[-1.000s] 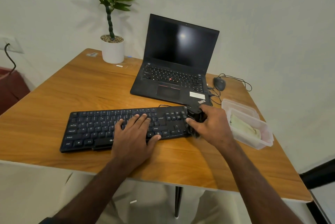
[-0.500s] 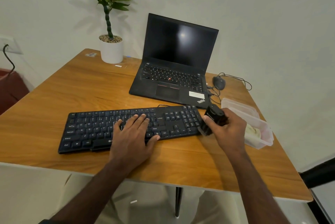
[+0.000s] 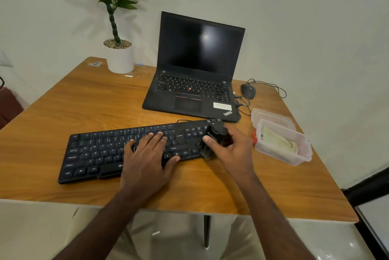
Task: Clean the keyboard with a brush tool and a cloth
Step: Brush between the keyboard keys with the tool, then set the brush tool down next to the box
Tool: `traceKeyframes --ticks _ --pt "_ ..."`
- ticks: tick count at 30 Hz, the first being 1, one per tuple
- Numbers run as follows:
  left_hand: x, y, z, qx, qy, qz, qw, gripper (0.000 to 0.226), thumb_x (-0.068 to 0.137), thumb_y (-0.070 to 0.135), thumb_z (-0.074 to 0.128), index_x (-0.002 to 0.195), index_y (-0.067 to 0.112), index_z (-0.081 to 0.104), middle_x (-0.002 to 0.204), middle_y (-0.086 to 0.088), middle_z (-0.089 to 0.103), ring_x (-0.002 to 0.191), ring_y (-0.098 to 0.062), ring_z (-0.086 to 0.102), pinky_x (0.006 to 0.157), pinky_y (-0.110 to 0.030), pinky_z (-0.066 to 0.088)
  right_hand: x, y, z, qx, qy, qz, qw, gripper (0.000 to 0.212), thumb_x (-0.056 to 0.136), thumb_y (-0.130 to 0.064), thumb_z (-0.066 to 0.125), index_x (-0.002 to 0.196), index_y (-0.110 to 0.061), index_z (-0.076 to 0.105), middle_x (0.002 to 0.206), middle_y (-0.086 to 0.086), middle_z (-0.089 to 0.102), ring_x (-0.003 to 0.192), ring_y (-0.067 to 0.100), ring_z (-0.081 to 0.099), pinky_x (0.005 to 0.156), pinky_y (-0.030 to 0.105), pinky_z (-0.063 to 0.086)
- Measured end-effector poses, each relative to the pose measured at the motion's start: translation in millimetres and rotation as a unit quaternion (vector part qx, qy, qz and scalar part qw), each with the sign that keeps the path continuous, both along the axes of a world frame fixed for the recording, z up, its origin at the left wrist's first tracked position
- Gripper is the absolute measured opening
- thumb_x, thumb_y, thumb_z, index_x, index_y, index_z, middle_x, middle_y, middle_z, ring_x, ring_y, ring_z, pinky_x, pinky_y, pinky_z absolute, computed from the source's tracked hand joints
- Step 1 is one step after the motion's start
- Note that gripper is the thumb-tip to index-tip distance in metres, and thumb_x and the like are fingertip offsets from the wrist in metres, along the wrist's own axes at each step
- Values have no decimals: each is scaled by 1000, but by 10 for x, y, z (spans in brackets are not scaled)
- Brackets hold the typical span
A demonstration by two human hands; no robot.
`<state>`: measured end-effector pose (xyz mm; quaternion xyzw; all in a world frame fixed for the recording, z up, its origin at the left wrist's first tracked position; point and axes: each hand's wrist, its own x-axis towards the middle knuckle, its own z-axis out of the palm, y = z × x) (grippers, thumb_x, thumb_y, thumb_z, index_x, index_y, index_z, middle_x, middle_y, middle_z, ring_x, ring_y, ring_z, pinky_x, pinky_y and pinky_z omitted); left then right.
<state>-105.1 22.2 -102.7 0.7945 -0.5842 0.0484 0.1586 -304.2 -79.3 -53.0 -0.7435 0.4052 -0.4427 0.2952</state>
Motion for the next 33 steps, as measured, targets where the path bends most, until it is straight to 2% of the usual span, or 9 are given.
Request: traceKeyframes --ticks 6,10,14,18,23,26,29,31,33 --pt "6 8 -7 -1 -2 -4 1000 76 91 72 25 141 23 54 150 2 49 139 -18 44 113 -56 29 -113 -137 14 -33 35 -69 996 26 83 -33 80 102 -23 67 93 -8 68 89 6 65 74 26 58" --pt "14 6 -17 -6 0 -9 1000 73 91 71 27 138 23 58 148 1 52 137 -19 46 111 -56 30 -226 -184 48 0 -13 -102 995 28 82 -32 80 104 -18 70 95 -8 72 90 5 67 77 30 60" --pt "15 19 -1 -6 9 -14 1000 72 91 70 28 137 24 58 148 1 52 137 -20 47 112 -56 29 -276 -147 37 26 -46 -117 992 42 81 -28 82 118 -20 63 106 -7 70 95 3 66 76 18 58" --pt "34 80 4 -10 15 -30 999 70 90 69 30 135 24 60 146 1 55 134 -19 49 111 -56 30 -307 -100 40 63 -101 -112 987 45 83 -21 80 121 -35 59 107 -14 69 96 0 66 68 14 54" --pt "45 152 41 -16 21 -44 999 70 87 68 34 132 22 63 142 0 58 132 -20 52 110 -57 31 -429 -107 -36 134 -139 -128 973 39 83 -24 79 113 -42 63 109 -8 70 100 15 69 79 46 62" --pt "-57 114 121 -16 14 -64 998 70 86 67 34 131 21 63 138 1 61 131 -19 51 111 -57 29 -536 -63 -46 170 -170 -140 961 36 83 -19 80 108 -38 62 105 1 71 96 23 72 73 49 63" --pt "-267 0 243 -32 52 -129 990 70 86 68 32 134 24 59 137 6 60 131 -14 47 115 -47 22 -681 3 -24 196 -200 -145 949 31 84 -15 79 102 -30 60 100 10 72 91 27 74 67 50 63" --pt "-433 -113 310 -32 84 -175 980 67 87 67 32 134 26 57 134 9 59 127 -10 45 113 -38 21 -839 23 -27 201 -186 -165 947 26 84 -18 79 96 -29 59 94 11 74 87 26 75 69 53 63" --pt "-592 -249 339 -31 92 -214 972 63 88 66 33 129 27 59 127 9 61 121 -10 46 110 -37 27 -1041 27 -41 201 -160 -193 947 23 82 -23 81 91 -31 60 94 8 74 87 24 74 71 52 62"
